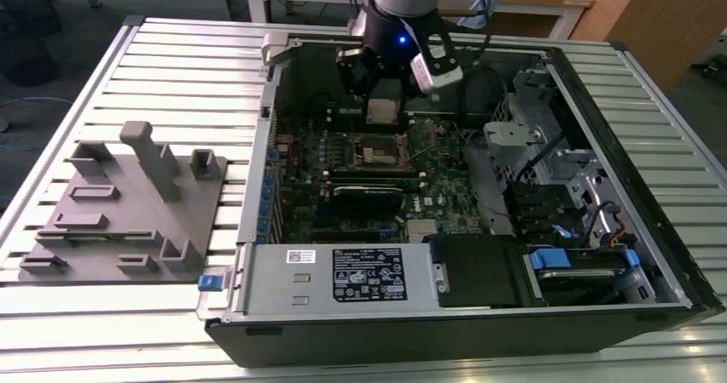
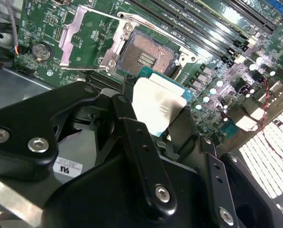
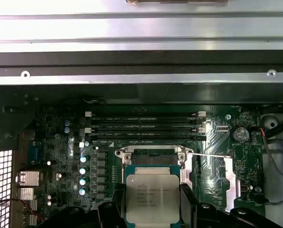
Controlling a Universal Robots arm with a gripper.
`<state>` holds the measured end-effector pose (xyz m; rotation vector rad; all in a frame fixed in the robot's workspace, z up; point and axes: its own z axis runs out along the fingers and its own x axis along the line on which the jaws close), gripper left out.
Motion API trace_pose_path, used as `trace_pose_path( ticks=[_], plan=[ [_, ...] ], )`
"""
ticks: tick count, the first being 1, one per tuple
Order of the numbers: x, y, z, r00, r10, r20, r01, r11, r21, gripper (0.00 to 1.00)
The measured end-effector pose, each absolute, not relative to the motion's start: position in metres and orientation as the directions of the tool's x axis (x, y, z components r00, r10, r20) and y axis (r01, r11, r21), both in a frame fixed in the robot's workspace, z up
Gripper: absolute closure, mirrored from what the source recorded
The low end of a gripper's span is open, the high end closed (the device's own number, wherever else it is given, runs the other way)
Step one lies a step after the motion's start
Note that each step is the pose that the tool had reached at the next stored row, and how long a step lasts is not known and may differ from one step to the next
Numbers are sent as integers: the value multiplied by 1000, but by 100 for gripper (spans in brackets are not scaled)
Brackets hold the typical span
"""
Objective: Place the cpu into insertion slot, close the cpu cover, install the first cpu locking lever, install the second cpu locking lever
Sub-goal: 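Place the cpu into insertion slot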
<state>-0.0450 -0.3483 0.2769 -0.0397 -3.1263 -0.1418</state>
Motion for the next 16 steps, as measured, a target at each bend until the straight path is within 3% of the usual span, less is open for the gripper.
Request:
trace_pose_path(
  ticks=[16],
  plan=[
    [-47, -348, 254, -1000, 25, 12, 26, 996, 90, 46]
  ],
)
